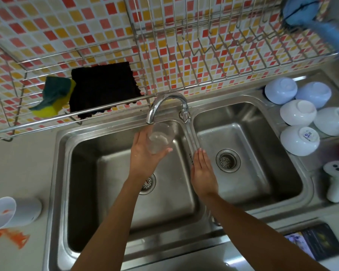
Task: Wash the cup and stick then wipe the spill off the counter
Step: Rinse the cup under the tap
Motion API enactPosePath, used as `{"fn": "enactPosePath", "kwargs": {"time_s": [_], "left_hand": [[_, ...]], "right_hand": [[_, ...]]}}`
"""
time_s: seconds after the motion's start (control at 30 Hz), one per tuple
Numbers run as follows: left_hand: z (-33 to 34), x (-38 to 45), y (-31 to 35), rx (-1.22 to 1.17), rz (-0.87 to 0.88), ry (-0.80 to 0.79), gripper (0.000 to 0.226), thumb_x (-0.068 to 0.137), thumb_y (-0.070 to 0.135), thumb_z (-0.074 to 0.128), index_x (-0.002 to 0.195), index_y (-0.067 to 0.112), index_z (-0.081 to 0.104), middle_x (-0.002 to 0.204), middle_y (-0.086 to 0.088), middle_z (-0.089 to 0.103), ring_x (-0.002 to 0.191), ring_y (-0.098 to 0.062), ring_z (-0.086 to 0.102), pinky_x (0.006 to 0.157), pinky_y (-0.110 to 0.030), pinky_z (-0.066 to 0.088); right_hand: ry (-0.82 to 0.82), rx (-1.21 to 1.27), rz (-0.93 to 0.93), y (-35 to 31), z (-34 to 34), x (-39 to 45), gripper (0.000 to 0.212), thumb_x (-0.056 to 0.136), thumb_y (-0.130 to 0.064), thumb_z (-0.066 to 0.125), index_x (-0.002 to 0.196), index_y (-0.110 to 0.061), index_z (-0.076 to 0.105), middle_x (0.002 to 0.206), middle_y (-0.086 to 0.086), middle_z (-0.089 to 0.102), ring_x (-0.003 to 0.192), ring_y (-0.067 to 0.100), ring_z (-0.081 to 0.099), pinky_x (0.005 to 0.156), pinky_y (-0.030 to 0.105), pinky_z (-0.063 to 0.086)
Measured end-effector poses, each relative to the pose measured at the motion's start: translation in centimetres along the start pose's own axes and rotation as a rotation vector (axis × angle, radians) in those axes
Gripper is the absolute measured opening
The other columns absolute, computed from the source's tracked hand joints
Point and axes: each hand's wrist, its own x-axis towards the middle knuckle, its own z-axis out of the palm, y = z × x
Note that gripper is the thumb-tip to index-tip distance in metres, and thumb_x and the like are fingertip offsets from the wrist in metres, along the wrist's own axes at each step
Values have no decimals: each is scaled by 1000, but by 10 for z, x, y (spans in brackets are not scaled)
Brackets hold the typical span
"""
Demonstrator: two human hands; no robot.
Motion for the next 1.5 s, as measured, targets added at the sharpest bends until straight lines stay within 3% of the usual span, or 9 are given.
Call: {"fn": "enactPosePath", "kwargs": {"time_s": [0.13, 0.27, 0.47, 0.6, 0.8, 1.0, 1.1, 1.33, 1.5], "left_hand": [[2, -13, -19, -17, -162, 23, 80, 62, 32, 89, 130, 26, 48, 115, 12, 56, 101, -7, 54, 87, -23, 47], [7, -30, -53, 141, -351, -100, 80, 63, 33, 87, 132, 22, 49, 117, -4, 52, 104, -22, 56, 89, -27, 44], [-5, -49, -85, 397, -573, -399, 81, 64, 44, 80, 133, 23, 44, 121, -6, 42, 106, -28, 56, 91, -35, 50], [-10, -56, -91, 466, -626, -448, 84, 65, 41, 81, 137, 21, 42, 125, -10, 42, 112, -28, 53, 93, -35, 48], [-15, -62, -88, 777, -582, -518, 85, 66, 52, 78, 137, 23, 42, 130, -12, 42, 121, -30, 42, 99, -37, 42], [-29, -65, -75, 1173, -388, -576, 78, 72, 47, 77, 137, 23, 41, 138, -12, 36, 126, -28, 38, 102, -35, 38], [-36, -71, -69, 1287, -293, -614, 67, 77, 34, 75, 135, 20, 45, 140, -12, 34, 127, -29, 37, 103, -35, 36], [-50, -87, -68, 1333, -152, -534, 48, 87, 12, 61, 133, 16, 49, 142, -10, 35, 127, -27, 37, 106, -36, 35], [-72, -98, -74, 1149, -207, -403, 68, 78, 26, 74, 138, 23, 41, 136, -9, 36, 121, -26, 40, 103, -35, 37]], "right_hand": [[7, -8, 1, -1, 1, 0, 68, 81, 5, 66, 142, 6, 38, 148, 24, 40, 142, 33, 32, 117, 40, 24], [23, -43, -19, 1, 3, -2, 64, 85, 2, 63, 143, 7, 36, 148, 26, 38, 142, 35, 32, 118, 37, 14], [47, -24, -39, 1, 3, -2, 57, 87, 0, 61, 140, 9, 41, 146, 28, 41, 139, 37, 37, 113, 47, 35], [69, -26, -43, 2, 5, -1, 56, 85, 3, 62, 137, 11, 44, 143, 29, 44, 137, 38, 39, 110, 48, 38], [57, -65, -53, 1, 1, -2, 52, 88, 1, 57, 137, 12, 43, 143, 30, 43, 138, 38, 38, 116, 44, 30], [14, -69, -50, 2, 0, -2, 51, 91, -6, 42, 138, 12, 41, 143, 31, 43, 137, 40, 39, 116, 45, 28], [3, -39, -40, 2, 0, -2, 49, 94, -3, 43, 141, 11, 37, 145, 30, 40, 139, 40, 35, 115, 46, 29], [-31, -21, -25, -1, -5, -3, 53, 92, -3, 52, 141, 11, 36, 146, 30, 40, 140, 40, 33, 116, 44, 24], [-34, 34, -7, 1, -1, -1, 54, 91, -1, 53, 141, 11, 37, 146, 30, 39, 140, 41, 32, 117, 46, 25]]}}
